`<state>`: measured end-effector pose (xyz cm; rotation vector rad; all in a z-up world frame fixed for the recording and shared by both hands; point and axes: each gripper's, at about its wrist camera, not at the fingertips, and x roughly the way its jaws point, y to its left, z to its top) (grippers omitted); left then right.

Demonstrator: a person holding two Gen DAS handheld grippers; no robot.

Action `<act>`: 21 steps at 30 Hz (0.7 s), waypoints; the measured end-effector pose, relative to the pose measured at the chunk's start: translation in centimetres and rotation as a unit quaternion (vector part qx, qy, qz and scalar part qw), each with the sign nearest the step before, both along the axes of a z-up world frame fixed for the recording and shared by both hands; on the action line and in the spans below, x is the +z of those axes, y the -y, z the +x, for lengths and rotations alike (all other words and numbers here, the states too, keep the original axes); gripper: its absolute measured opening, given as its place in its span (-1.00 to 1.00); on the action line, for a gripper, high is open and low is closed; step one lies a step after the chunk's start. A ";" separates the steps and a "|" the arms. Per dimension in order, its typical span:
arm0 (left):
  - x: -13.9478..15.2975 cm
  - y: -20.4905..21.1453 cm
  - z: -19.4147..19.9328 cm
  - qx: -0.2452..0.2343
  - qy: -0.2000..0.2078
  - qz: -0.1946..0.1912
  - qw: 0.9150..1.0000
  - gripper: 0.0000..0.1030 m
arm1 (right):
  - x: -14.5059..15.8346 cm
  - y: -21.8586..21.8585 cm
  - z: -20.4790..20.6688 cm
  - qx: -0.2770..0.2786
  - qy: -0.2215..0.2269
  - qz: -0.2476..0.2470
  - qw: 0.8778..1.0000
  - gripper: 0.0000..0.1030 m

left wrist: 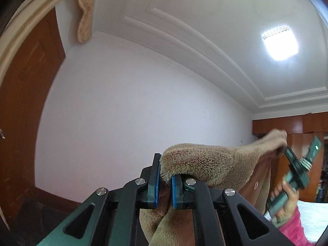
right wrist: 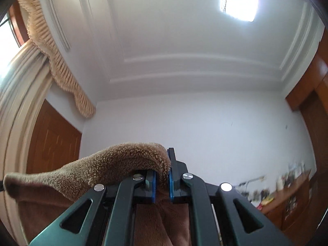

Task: Fold clothes
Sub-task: 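Lift both gripped fleece edges up off the bed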

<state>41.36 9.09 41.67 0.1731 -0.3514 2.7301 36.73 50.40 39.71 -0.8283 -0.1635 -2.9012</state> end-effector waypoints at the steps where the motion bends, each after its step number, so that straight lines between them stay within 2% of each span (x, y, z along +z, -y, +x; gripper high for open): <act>1: -0.9 -0.3 0.2 -0.019 0.012 0.001 1.000 -0.82 | 0.5 0.2 0.6 -0.009 -0.008 0.001 1.000 -0.81; 4: -3.6 -1.5 0.6 -0.078 0.052 -0.001 0.996 -0.82 | 1.4 0.5 1.9 -0.035 -0.023 0.000 0.999 -0.81; 6: -5.9 -3.5 0.3 -0.122 0.086 -0.012 0.989 -0.82 | 1.7 0.6 2.5 -0.053 -0.032 -0.001 0.998 -0.81; 9: -9.3 -6.8 -0.2 -0.183 0.135 -0.031 0.973 -0.81 | 2.2 1.2 4.0 -0.084 -0.053 0.010 0.995 -0.81; 14: -12.5 -10.3 -0.3 -0.269 0.150 -0.056 0.950 -0.73 | 3.3 3.3 6.9 -0.143 -0.085 0.050 0.985 -0.81; 16: -13.2 -10.7 -0.4 -0.280 0.149 -0.063 0.946 -0.57 | 3.6 3.9 7.8 -0.160 -0.095 0.060 0.981 -0.81; 17: -13.6 -10.8 -0.3 -0.284 0.148 -0.066 0.945 -0.32 | 3.8 4.0 8.0 -0.166 -0.097 0.062 0.979 -0.81; 18: -13.8 -10.6 -0.3 -0.284 0.145 -0.063 0.946 0.17 | 4.0 3.9 8.4 -0.168 -0.098 0.061 0.979 -0.81; 19: -14.0 -10.4 -0.4 -0.283 0.142 -0.060 0.947 0.35 | 4.3 3.7 8.6 -0.171 -0.098 0.059 0.979 -0.81; 20: -14.0 -10.0 -0.5 -0.283 0.137 -0.056 0.948 0.46 | 4.5 3.4 8.7 -0.173 -0.097 0.056 0.979 -0.81; 21: -14.0 -9.6 -0.6 -0.283 0.132 -0.052 0.949 0.46 | 4.8 3.2 8.8 -0.175 -0.096 0.053 0.978 -0.81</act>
